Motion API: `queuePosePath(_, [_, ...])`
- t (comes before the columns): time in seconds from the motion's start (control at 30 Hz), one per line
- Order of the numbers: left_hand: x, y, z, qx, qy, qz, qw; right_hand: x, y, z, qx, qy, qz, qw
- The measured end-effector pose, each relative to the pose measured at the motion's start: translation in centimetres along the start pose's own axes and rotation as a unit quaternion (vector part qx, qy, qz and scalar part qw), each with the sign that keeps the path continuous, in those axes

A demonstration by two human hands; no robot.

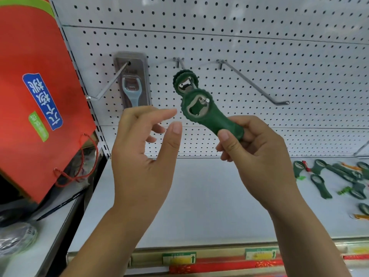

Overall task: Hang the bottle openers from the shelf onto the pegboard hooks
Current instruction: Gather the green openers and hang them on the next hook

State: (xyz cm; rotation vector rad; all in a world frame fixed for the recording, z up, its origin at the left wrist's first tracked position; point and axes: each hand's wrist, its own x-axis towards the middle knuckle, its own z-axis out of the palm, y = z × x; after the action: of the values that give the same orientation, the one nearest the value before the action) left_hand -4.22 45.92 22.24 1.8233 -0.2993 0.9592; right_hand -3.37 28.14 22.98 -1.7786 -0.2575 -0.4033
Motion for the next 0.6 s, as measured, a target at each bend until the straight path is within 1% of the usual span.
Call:
queuePosePath(0.1, [0.3,0.1,0.4,0.014,0.001,0.026,1.000,0.9,0.6,-0.1,-0.007,-0.001,0.006,1.000])
queuePosePath(0.17, [0.6,0.1,0.9,0.025,-0.020,0.046,0.998,1.9,1.3,0.2,-0.014,-0.002,0.014,1.000])
queuePosePath(0.37, [1.1,-0.2,2.4,0.044,-0.105,0.049,0.992,5.6,2.7,1.5,-0.030,0.006,0.048,0.998])
queuePosePath(0.5, [1.1,-0.4,2.3,0.037,-0.111,0.043,0.992,7.3,3.3,1.6,-0.050,0.005,0.059,0.997])
queuePosePath(0.6, [1.0,-0.5,2.1,0.043,-0.119,0.044,0.991,7.7,3.6,1.8,-0.042,-0.012,0.067,0.997])
